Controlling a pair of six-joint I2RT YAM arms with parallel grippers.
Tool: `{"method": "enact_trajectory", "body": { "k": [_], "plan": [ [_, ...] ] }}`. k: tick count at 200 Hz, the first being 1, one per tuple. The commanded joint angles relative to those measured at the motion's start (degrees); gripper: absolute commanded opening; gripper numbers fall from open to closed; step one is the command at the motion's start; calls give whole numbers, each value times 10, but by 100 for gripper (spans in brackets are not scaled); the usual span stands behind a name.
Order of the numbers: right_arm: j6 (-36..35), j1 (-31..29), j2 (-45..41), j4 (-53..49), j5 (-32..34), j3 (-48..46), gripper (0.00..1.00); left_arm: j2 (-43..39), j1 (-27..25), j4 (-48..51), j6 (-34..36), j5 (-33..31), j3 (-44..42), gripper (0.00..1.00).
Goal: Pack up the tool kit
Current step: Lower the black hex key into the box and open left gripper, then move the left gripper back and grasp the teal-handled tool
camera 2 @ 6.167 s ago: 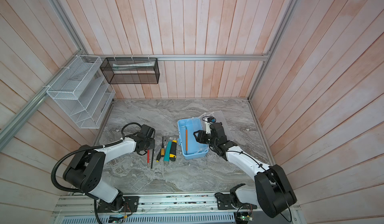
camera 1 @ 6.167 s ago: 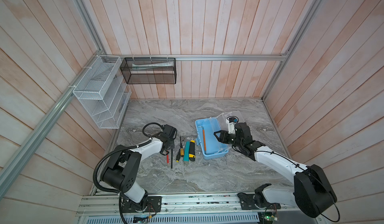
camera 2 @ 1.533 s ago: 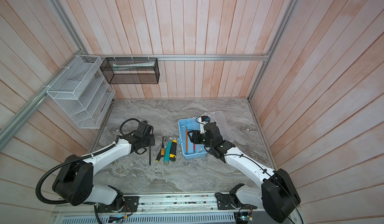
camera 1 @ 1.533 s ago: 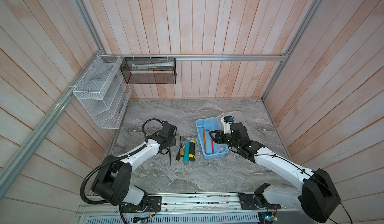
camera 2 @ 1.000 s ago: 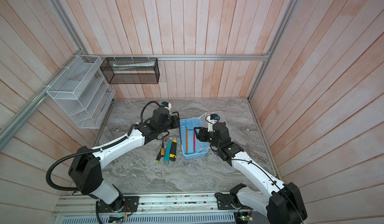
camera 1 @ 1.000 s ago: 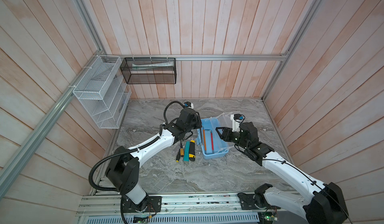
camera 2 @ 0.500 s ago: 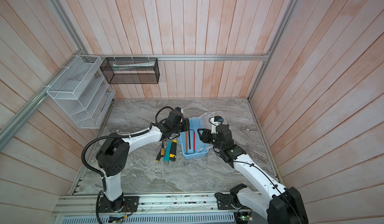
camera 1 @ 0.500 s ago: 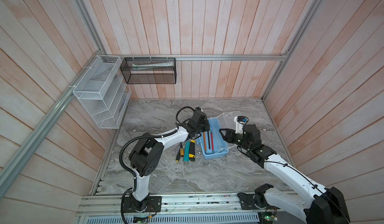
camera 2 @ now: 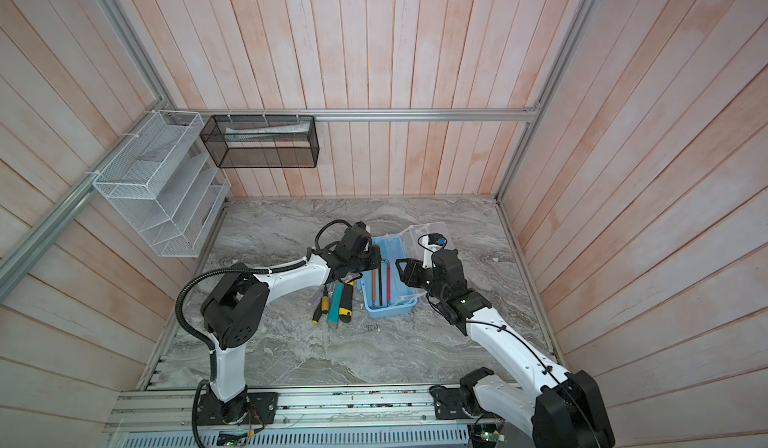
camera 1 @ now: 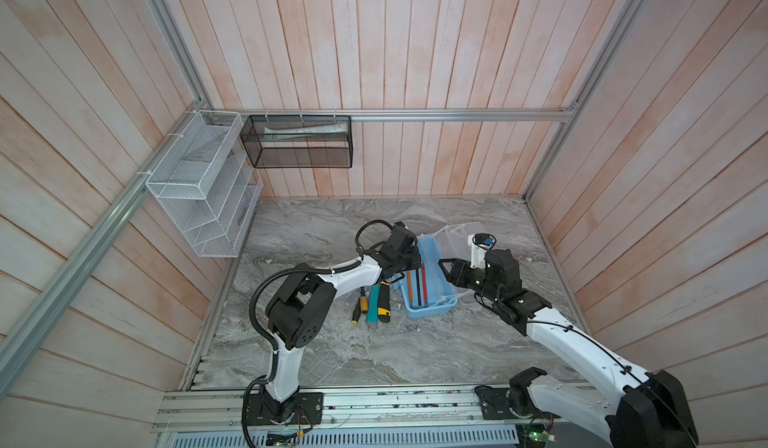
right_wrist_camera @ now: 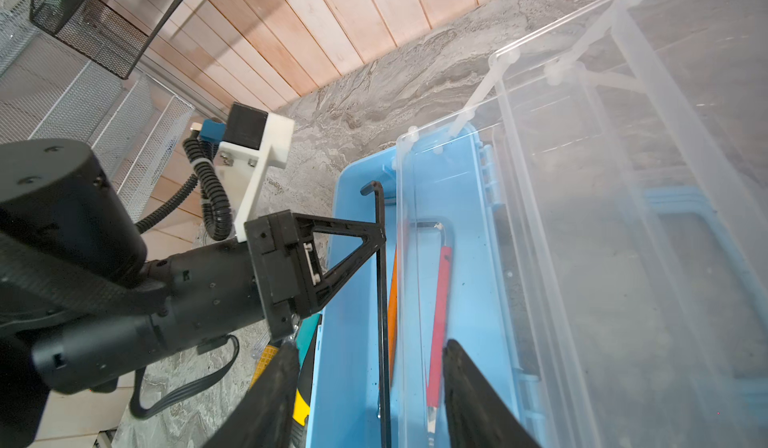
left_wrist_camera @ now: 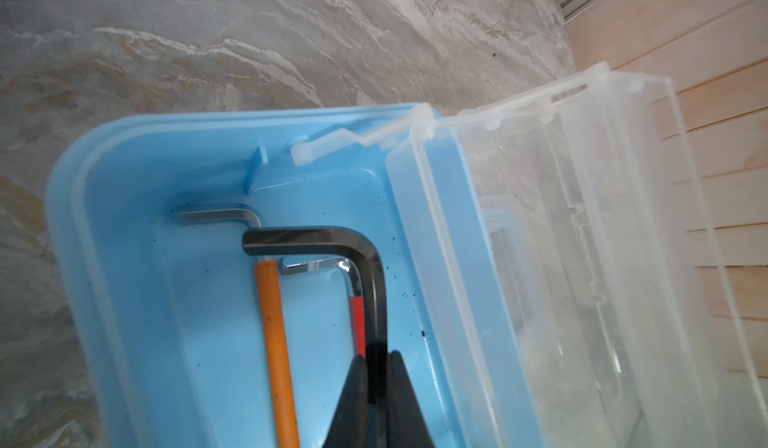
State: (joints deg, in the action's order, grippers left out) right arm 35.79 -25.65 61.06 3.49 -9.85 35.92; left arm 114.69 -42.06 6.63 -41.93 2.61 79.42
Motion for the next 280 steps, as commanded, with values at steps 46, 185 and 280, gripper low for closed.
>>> {"method": "enact_trajectory", "body": {
  "k": [46,185,280],
  "plan": [
    [-3,6,1,10,-9,-10,55,-5,-1,-15,6,-14,3,26],
    [-6,-15,-36,-38,-30,29,55,-236,-6,91,86,-101,-179,26],
    [-3,-45,-5,-32,-16,31,57,-254,-7,75,50,-89,-281,26]
  ]
}}
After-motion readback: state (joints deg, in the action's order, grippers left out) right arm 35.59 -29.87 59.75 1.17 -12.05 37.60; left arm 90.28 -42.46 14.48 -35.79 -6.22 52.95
